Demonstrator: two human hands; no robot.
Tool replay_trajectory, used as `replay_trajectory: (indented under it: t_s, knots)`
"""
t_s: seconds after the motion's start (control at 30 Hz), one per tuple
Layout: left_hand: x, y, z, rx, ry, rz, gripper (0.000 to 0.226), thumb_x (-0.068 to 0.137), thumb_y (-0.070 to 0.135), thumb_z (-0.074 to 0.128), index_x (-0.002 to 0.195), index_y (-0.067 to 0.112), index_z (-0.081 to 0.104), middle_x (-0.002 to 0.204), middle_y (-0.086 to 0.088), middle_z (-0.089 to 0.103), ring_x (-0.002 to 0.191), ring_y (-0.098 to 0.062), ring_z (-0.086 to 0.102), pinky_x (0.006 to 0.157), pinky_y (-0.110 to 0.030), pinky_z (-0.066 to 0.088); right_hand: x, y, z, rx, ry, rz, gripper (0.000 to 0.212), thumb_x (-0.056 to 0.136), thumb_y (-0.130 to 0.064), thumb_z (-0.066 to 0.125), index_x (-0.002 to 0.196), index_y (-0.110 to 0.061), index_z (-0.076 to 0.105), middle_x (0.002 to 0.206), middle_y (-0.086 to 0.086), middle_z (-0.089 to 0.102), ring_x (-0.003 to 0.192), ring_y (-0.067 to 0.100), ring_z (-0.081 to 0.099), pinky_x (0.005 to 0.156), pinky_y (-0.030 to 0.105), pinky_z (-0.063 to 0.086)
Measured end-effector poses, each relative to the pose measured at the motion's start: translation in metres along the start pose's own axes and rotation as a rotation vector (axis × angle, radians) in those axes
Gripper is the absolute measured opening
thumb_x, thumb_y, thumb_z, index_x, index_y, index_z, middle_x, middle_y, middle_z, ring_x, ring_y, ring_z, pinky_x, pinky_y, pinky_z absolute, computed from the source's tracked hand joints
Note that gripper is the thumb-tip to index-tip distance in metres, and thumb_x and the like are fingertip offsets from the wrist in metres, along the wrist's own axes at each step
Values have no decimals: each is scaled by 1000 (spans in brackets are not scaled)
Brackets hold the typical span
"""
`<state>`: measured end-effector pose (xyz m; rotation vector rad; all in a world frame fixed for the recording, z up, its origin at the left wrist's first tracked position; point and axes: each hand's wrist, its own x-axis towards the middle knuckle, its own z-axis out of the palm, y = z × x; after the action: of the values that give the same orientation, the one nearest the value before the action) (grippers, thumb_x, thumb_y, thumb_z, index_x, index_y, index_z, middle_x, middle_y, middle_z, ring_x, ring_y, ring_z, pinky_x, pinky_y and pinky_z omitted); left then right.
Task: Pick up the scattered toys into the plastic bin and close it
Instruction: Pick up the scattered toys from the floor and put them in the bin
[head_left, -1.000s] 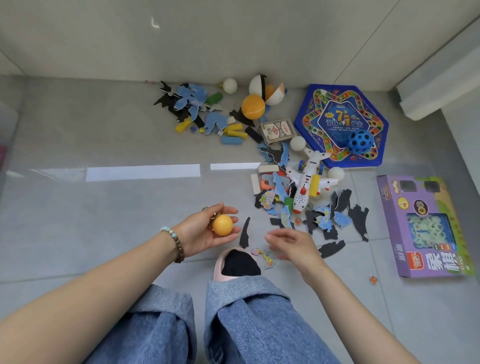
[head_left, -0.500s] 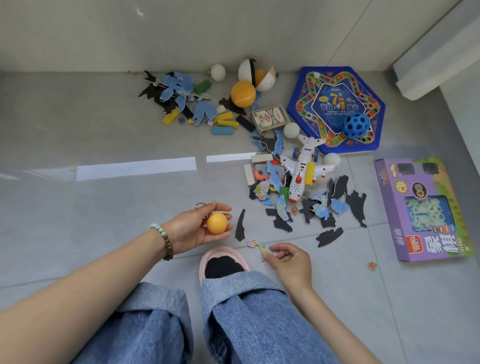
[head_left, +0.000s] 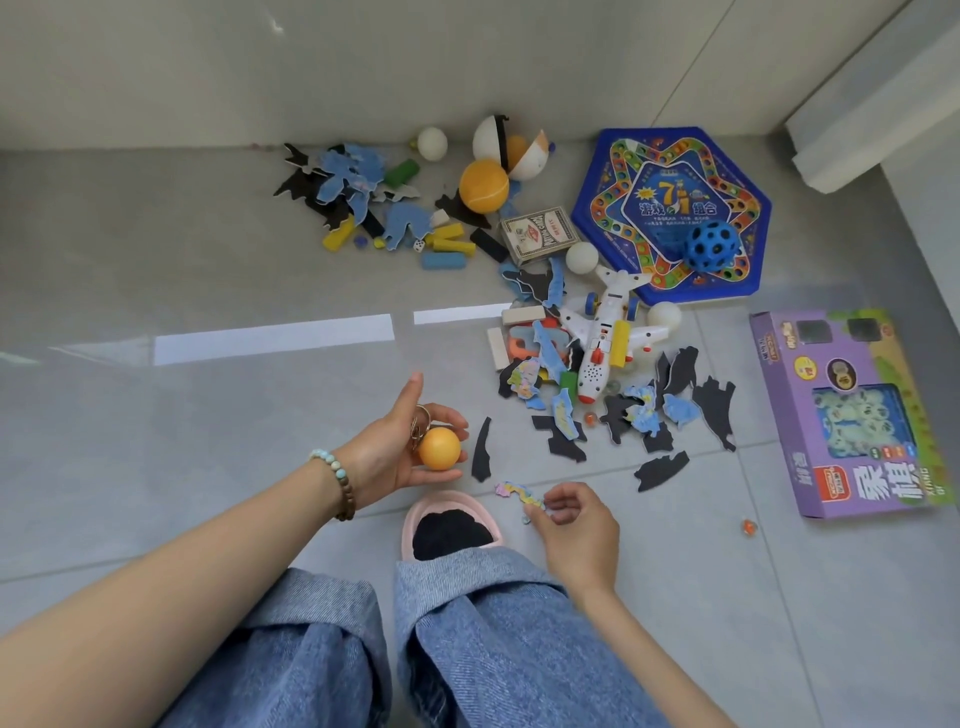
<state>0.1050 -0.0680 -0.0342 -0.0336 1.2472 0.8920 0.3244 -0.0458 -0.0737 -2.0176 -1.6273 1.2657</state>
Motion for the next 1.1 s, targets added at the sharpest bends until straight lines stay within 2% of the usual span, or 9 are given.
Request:
replay_trajectory:
  t_s: [0.13, 0.3, 0.53, 0.63, 0.73, 0.83, 0.93, 1.0, 1.1]
  knots:
    - [0, -3, 1, -22, -10, -20, 67, 91, 62, 20, 85, 10, 62, 96, -10, 63, 86, -25, 64, 71, -36, 58, 12, -8, -5, 128, 65, 13, 37, 70, -7, 79, 79, -23, 47, 76, -2, 61, 63, 13, 53, 63, 13, 46]
    - [2, -5, 1, -71, -23, -47, 62, 95, 56, 22, 87, 10, 63, 95, -11, 63, 85, -26, 63, 73, -38, 57, 28, -13, -14, 176, 128, -35, 46, 71, -5, 79, 79, -29, 40, 79, 0, 60, 77, 17, 56, 65, 15, 45]
    - [4, -8, 0, -126, -45, -67, 47, 100, 41, 27, 100, 13, 65, 102, -11, 63, 90, -28, 62, 75, -40, 56, 24, -40, -14, 402, -18, 10, 43, 71, 6, 74, 86, -22, 44, 84, 2, 51, 64, 13, 56, 60, 9, 48]
    - [5, -9, -1, -158, -72, -75, 43, 99, 38, 29, 106, 18, 66, 106, -10, 63, 90, -27, 62, 77, -40, 56, 15, -70, -8, 613, -175, 4, 40, 72, 9, 72, 90, -16, 48, 86, 3, 52, 61, 5, 60, 63, 16, 53]
    - [6, -6, 4, -226, -92, -80, 39, 98, 38, 33, 106, 18, 65, 106, -10, 65, 92, -29, 63, 74, -40, 58, 9, -87, 0, 589, -352, -46, 33, 73, 3, 73, 93, -13, 52, 87, 0, 56, 66, 6, 62, 70, 24, 56]
    - [7, -1, 6, -266, -98, -60, 40, 96, 41, 35, 98, 16, 67, 92, -8, 70, 86, -28, 66, 73, -40, 58, 20, -73, -4, 471, -171, 5, 22, 75, -8, 75, 86, -16, 59, 87, -2, 61, 79, 15, 61, 82, 38, 53]
    - [8, 4, 4, -275, -81, -39, 36, 95, 40, 40, 89, 15, 65, 85, -6, 71, 90, -28, 64, 73, -41, 57, 37, -44, -16, 451, 109, 185, 23, 74, -14, 77, 93, -12, 66, 92, 4, 64, 83, 18, 60, 86, 37, 51]
    - [8, 6, 2, -257, -68, -26, 36, 95, 41, 40, 89, 16, 65, 85, -4, 71, 92, -28, 63, 73, -40, 57, 44, -33, -19, 419, 146, 277, 37, 72, -20, 79, 104, -8, 66, 100, 6, 62, 87, 17, 58, 89, 37, 50]
    - [8, 5, -1, -268, -51, -23, 41, 95, 44, 37, 89, 15, 65, 84, -5, 71, 91, -28, 64, 71, -41, 57, 47, -33, -10, 359, 179, 293, 41, 70, -26, 81, 105, -12, 64, 103, 5, 58, 96, 18, 57, 85, 35, 50]
